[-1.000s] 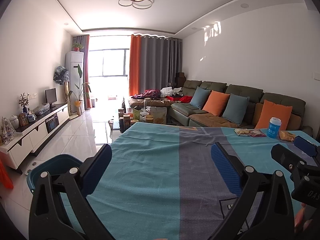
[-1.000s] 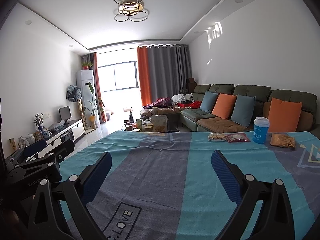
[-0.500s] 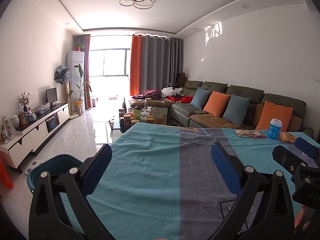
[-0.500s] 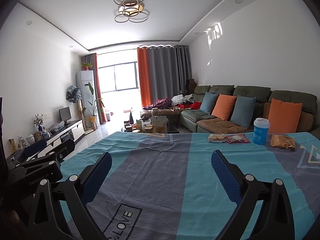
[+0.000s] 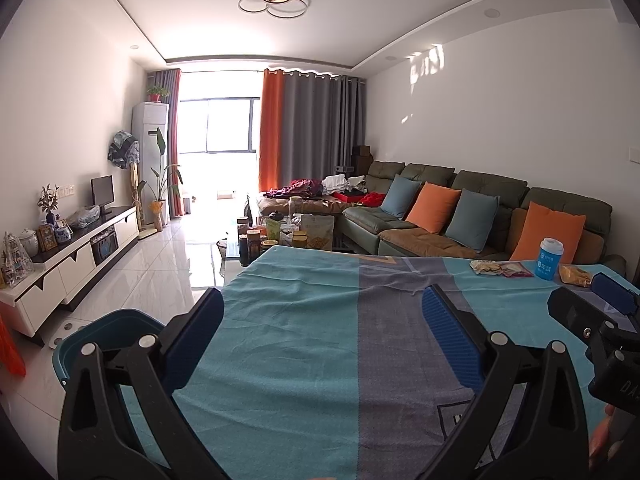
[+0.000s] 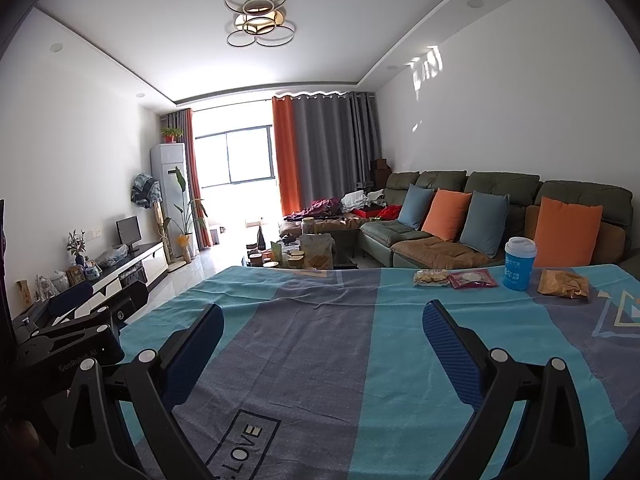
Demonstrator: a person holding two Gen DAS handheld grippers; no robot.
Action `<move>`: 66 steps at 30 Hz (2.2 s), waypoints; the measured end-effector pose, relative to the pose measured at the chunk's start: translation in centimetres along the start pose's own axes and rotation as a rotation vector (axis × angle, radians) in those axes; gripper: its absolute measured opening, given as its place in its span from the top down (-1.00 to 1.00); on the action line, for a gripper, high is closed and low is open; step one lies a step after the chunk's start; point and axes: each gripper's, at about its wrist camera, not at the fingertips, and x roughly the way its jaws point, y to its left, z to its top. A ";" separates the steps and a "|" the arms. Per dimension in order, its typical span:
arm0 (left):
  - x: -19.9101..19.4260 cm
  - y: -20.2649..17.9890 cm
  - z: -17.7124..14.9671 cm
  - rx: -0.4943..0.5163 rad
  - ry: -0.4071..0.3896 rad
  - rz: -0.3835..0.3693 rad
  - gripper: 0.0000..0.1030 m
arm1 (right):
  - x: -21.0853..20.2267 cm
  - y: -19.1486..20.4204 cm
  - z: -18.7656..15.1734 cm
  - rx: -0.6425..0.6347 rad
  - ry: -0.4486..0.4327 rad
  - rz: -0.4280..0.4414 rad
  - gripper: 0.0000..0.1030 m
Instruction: Collect trash
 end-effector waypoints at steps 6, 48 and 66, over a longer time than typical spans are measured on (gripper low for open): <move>0.1 -0.1 0.1 0.002 0.001 -0.003 -0.89 | -0.1 0.1 0.1 -0.002 -0.003 0.000 -0.87; 0.8 -0.6 0.3 0.000 0.000 -0.004 -0.89 | 0.2 -0.1 0.0 0.001 -0.010 -0.003 -0.87; 1.4 -1.2 0.0 0.020 0.015 -0.023 -0.89 | 0.2 -0.3 -0.1 0.006 -0.008 0.000 -0.87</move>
